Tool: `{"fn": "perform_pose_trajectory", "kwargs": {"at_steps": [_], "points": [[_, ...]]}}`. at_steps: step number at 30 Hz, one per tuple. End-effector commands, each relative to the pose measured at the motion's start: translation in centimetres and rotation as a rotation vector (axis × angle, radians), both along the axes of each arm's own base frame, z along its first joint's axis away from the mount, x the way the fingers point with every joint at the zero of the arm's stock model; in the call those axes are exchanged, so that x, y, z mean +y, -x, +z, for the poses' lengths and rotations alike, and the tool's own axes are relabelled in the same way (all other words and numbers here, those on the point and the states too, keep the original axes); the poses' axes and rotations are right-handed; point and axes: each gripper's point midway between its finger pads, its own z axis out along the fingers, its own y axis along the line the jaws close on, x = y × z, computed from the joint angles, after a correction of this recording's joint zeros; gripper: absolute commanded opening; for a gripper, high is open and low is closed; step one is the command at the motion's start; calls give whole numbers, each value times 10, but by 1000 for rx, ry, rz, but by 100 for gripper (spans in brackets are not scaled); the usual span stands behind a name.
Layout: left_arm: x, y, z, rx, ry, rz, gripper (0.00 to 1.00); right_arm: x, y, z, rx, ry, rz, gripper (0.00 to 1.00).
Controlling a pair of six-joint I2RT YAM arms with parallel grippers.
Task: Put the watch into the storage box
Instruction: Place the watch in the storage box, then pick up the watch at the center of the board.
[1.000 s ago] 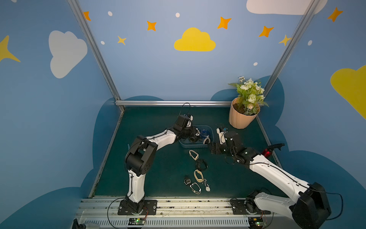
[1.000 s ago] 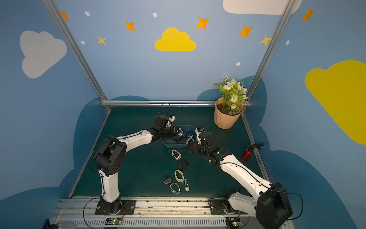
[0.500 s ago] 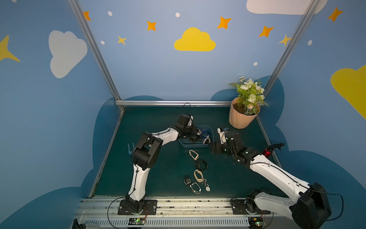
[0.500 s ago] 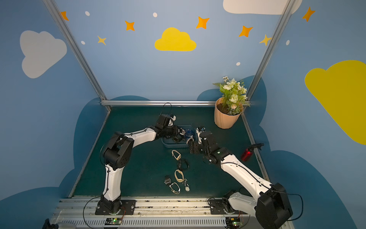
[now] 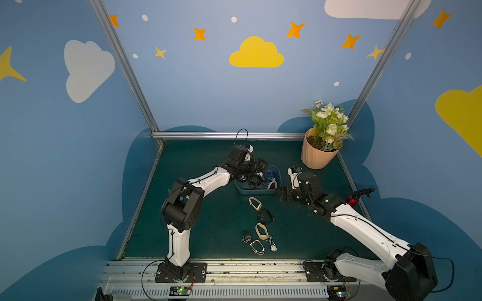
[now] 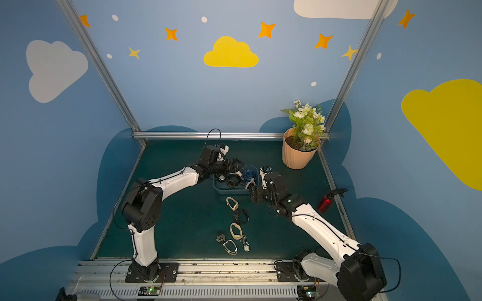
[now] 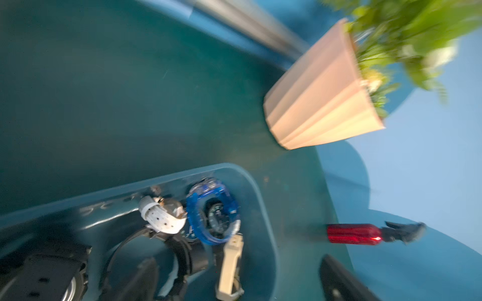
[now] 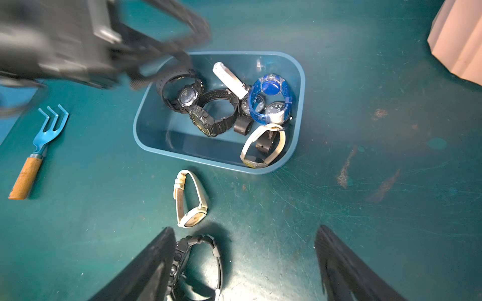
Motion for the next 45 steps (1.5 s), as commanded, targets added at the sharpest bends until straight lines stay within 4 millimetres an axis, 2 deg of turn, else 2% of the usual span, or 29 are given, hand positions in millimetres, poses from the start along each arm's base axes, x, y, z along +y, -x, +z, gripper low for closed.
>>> {"fn": "perform_pose_trajectory", "kwargs": {"at_steps": [1, 4, 8, 14, 16, 21, 24, 26, 30, 34, 38, 42, 45], "points": [[4, 12, 46, -76, 62, -18, 100, -2, -3, 17, -30, -5, -10, 85], [15, 29, 71, -124, 84, -10, 100, -2, -4, 16, -24, 13, -4, 85], [40, 60, 76, -149, 82, 28, 100, 1, -4, 12, 11, 18, 8, 85], [84, 119, 51, -145, 19, 97, 100, 9, -3, -5, 81, 10, 26, 85], [99, 139, 33, -134, -15, 126, 100, 11, -3, -15, 110, 13, 22, 85], [135, 166, 3, -103, -102, 212, 100, 16, 10, -42, 229, 19, 50, 85], [148, 172, -4, -116, -118, 253, 100, 14, 17, -55, 266, 33, 50, 85], [153, 171, -1, -131, -104, 282, 100, 13, 22, -59, 291, 34, 48, 84], [153, 169, 1, -130, -114, 288, 100, 17, 34, -66, 329, 10, 63, 83], [150, 167, -8, -105, -115, 285, 100, 22, 47, -79, 377, 10, 46, 82], [148, 168, -6, -92, -95, 281, 100, 28, 62, -93, 416, 18, 26, 80], [154, 169, -7, -105, -111, 301, 100, 31, 70, -112, 444, 35, 18, 73], [154, 170, -3, -104, -99, 306, 100, 34, 74, -118, 465, 58, 28, 64]]}}
